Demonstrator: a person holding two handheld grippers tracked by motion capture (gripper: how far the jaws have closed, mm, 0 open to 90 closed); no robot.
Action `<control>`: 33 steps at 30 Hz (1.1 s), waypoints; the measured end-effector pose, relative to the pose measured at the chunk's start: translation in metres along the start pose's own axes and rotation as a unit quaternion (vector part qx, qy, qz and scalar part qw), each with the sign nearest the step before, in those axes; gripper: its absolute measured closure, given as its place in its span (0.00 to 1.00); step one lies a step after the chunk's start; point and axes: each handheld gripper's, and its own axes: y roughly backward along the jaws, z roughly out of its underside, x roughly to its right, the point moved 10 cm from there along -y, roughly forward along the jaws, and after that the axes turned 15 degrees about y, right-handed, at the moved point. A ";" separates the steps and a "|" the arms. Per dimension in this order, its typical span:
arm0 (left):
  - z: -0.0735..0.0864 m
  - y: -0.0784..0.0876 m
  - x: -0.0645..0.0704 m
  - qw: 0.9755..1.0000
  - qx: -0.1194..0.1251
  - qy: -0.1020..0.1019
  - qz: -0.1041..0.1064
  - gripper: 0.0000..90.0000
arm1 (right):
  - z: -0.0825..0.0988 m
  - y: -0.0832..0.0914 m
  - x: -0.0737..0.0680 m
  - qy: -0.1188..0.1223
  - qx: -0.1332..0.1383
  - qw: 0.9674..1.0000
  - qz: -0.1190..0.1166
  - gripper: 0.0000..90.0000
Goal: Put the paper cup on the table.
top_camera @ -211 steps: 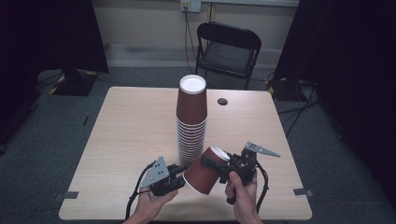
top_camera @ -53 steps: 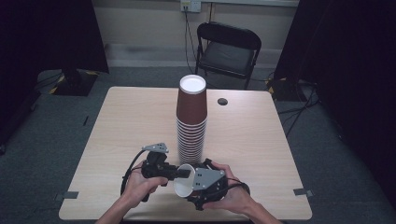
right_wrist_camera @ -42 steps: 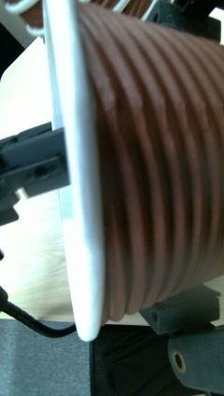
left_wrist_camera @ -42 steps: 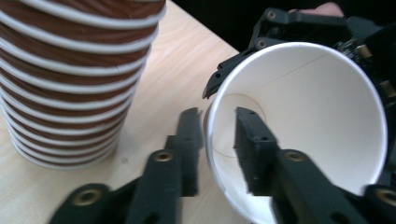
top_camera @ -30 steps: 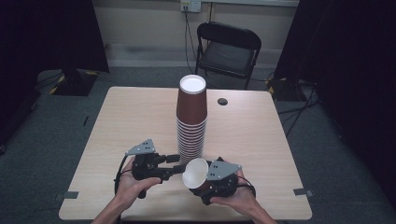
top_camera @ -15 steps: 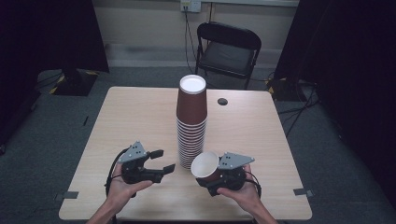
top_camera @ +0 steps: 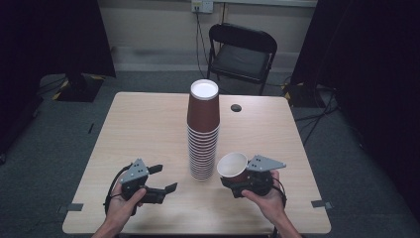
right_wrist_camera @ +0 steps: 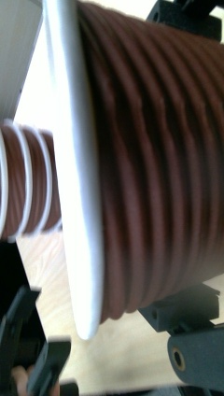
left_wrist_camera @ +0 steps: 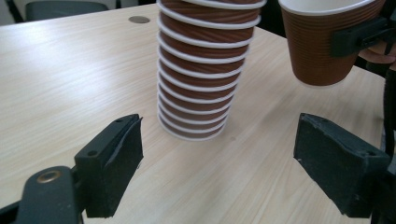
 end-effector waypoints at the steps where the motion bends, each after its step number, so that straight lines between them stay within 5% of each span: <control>1: 0.000 0.001 -0.003 1.000 0.000 -0.004 -0.008 0.17 | 0.001 0.000 0.003 -0.001 -0.002 1.000 0.001 0.13; 7: 0.007 0.007 -0.015 1.000 0.002 0.001 -0.027 0.17 | 0.002 0.002 0.024 -0.009 -0.004 0.999 0.031 0.13; 10: 0.008 0.005 -0.024 0.998 0.008 -0.003 -0.056 0.17 | 0.001 0.001 0.035 -0.021 0.003 0.999 0.046 0.13; 16: 0.015 0.007 -0.026 0.999 0.009 0.033 -0.023 0.17 | 0.002 0.000 0.051 -0.028 0.004 0.997 0.065 0.13; 33: 0.011 0.020 -0.051 0.996 0.028 0.064 -0.057 0.17 | 0.012 -0.021 0.095 -0.049 -0.005 0.994 0.101 0.13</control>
